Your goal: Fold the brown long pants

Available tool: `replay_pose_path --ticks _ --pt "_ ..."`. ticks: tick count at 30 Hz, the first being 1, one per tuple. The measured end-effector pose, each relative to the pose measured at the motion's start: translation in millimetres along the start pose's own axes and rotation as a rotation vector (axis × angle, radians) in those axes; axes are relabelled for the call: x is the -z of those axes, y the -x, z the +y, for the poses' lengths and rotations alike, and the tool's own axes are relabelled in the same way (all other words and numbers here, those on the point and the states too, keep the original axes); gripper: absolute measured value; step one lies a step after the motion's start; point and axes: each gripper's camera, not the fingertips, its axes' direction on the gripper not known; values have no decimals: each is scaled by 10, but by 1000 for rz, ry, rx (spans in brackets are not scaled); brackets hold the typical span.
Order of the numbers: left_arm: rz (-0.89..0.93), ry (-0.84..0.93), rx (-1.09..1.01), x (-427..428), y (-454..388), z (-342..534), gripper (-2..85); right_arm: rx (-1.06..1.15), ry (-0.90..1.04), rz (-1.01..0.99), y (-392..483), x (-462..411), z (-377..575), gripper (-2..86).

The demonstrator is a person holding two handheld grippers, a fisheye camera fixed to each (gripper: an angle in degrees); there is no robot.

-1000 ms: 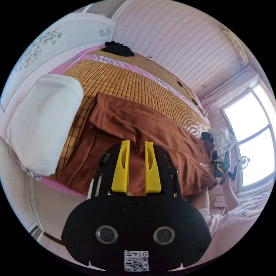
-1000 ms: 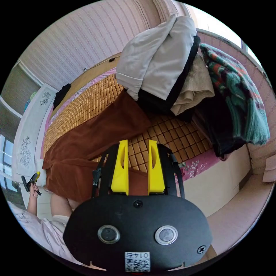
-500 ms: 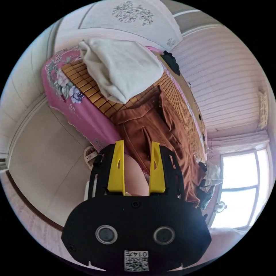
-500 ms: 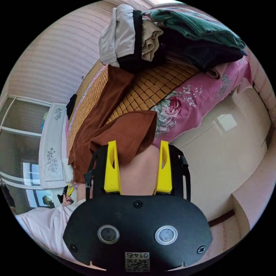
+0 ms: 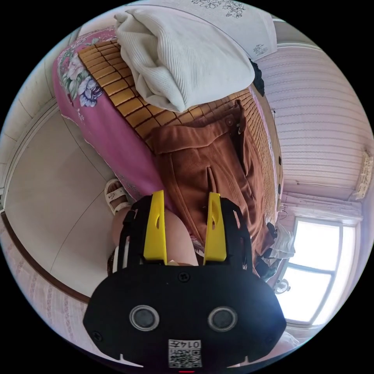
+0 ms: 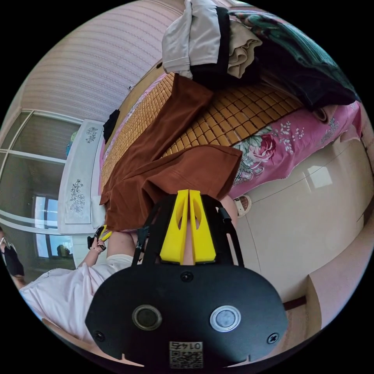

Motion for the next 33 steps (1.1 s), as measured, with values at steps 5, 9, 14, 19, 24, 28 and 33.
replay_pose_path --ticks 5,9,14,19,24,28,33 --pt "-51 54 28 -174 35 -37 94 -28 -100 51 -64 156 198 20" --pt "-6 34 13 -173 106 30 27 -109 -110 -12 -221 123 306 168" --pt "-27 16 -52 -234 70 191 -8 11 -45 34 -58 -161 378 210" --pt "-14 0 -88 -296 80 389 -10 87 69 200 147 -503 349 185" --pt "5 -59 -200 -243 -22 673 -10 64 29 233 268 -595 260 45" --pt "74 -120 -317 -109 -243 903 -10 188 -78 299 594 -293 92 18" --pt "119 -151 -430 35 -537 1109 -10 387 -172 427 917 187 107 17"
